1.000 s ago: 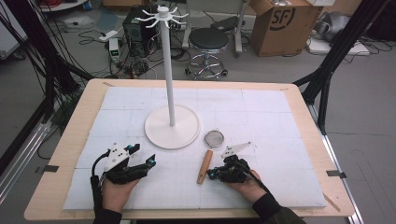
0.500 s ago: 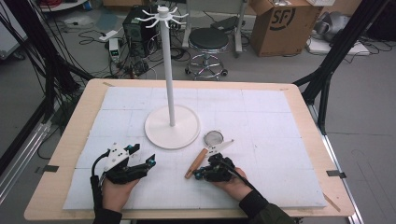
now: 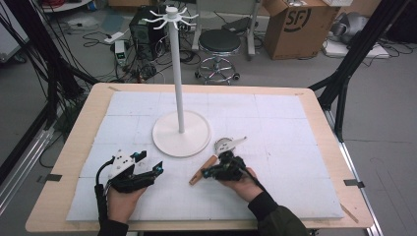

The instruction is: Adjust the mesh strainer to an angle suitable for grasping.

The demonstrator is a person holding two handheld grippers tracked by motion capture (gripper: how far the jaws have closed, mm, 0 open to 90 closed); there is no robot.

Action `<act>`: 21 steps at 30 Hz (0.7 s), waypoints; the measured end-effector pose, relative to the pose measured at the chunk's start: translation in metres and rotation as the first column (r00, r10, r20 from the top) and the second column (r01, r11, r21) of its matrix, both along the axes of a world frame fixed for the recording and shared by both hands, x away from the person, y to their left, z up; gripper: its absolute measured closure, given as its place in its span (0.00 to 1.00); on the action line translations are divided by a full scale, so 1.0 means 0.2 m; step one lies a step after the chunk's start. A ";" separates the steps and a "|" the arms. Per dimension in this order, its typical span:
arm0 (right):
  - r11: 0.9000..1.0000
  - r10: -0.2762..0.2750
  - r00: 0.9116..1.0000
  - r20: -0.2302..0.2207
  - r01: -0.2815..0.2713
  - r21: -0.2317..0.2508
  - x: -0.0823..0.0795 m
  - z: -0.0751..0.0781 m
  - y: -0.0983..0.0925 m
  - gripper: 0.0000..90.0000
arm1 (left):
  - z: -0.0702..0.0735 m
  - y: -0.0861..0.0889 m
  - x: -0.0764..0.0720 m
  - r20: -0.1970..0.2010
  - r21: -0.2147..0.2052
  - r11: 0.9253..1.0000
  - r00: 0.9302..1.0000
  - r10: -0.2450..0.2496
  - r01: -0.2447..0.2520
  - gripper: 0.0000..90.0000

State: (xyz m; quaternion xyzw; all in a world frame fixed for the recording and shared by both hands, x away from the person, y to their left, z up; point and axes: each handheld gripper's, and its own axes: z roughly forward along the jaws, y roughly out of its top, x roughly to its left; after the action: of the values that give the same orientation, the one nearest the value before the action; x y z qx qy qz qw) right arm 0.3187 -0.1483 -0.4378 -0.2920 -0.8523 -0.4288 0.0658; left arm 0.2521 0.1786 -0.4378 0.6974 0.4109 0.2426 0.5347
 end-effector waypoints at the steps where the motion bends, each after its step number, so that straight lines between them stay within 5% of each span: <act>1: 1.000 -0.025 1.000 0.003 0.025 0.009 0.03 0.02 -0.02 1.00 | 0.00 0.00 0.00 -0.002 0.001 1.000 1.000 -0.003 0.003 0.32; 6: 0.996 -0.088 0.996 0.012 0.089 -0.031 0.21 0.10 -0.05 1.00 | 0.00 -0.01 0.00 0.002 0.002 1.000 1.000 -0.007 0.007 0.32; 11: 0.988 -0.128 0.992 -0.018 0.126 -0.091 0.34 0.04 -0.03 1.00 | 0.00 -0.01 0.00 0.003 -0.002 1.000 1.000 -0.012 0.012 0.32; 14: 0.975 -0.144 0.989 -0.021 0.138 -0.174 0.37 -0.02 -0.03 1.00 | 0.00 -0.01 0.00 0.001 -0.001 1.000 1.000 -0.016 0.016 0.32; 21: 0.961 -0.131 0.991 0.021 0.132 -0.244 0.33 0.00 -0.03 1.00 | 0.00 0.00 0.00 0.003 -0.003 1.000 1.000 -0.009 0.009 0.32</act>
State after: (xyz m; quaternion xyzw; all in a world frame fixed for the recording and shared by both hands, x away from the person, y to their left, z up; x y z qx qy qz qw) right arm 0.3842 -0.1549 -0.4381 -0.3527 -0.8776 -0.3247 -0.0011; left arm 0.2512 0.1783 -0.4378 0.6982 0.4074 0.2406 0.5372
